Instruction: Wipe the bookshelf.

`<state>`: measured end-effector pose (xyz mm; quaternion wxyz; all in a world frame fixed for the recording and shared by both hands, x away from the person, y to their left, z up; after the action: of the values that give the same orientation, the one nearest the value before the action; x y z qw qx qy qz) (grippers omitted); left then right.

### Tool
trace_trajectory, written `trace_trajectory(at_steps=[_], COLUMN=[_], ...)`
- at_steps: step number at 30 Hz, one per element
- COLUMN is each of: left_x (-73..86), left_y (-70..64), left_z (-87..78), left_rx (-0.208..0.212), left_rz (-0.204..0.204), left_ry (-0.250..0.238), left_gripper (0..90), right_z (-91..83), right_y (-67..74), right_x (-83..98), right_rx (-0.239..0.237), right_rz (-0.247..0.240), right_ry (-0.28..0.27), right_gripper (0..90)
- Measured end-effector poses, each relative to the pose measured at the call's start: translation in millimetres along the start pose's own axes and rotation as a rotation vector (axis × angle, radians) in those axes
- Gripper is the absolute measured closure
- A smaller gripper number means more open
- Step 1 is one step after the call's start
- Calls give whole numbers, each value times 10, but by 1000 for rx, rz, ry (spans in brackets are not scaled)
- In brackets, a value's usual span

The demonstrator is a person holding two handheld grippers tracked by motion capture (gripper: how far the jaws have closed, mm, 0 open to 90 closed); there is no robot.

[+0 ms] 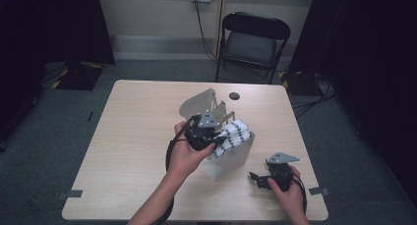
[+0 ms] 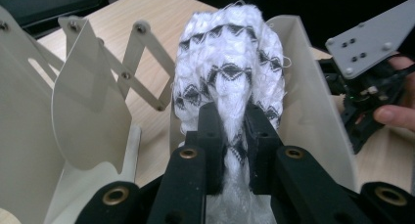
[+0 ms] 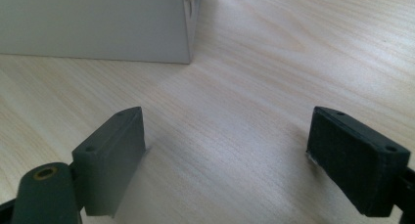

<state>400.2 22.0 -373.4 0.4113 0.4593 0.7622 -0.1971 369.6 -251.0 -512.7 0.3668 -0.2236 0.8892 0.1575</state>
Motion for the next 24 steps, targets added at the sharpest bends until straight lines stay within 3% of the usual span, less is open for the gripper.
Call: trace_trajectory(at_steps=[9,18,24], left_x=[440,793,991], left_y=[64,24,-37], left_z=[236,460,566], left_rx=[-3,12,22], left_rz=[-73,-105,-104], left_ry=[63,127,188], left_gripper=[805,805,805], right_z=[0,-1,-1], right_y=[0,1,0], right_x=[0,1,0], right_rx=[0,0,-1], right_rz=[0,1,0], right_ry=[0,1,1], right_gripper=[135,135,135])
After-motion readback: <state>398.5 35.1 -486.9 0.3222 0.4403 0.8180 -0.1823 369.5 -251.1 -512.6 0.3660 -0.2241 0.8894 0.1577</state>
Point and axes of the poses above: each handheld gripper's, and its own axes: z roughly forward along the jaws, x roughly out of its underside, y roughly to its left, the point moved 2 cm from there along z, roughly forward along the jaws, and after that the axes turned 9 degrees about z, right-handed, at the moved point
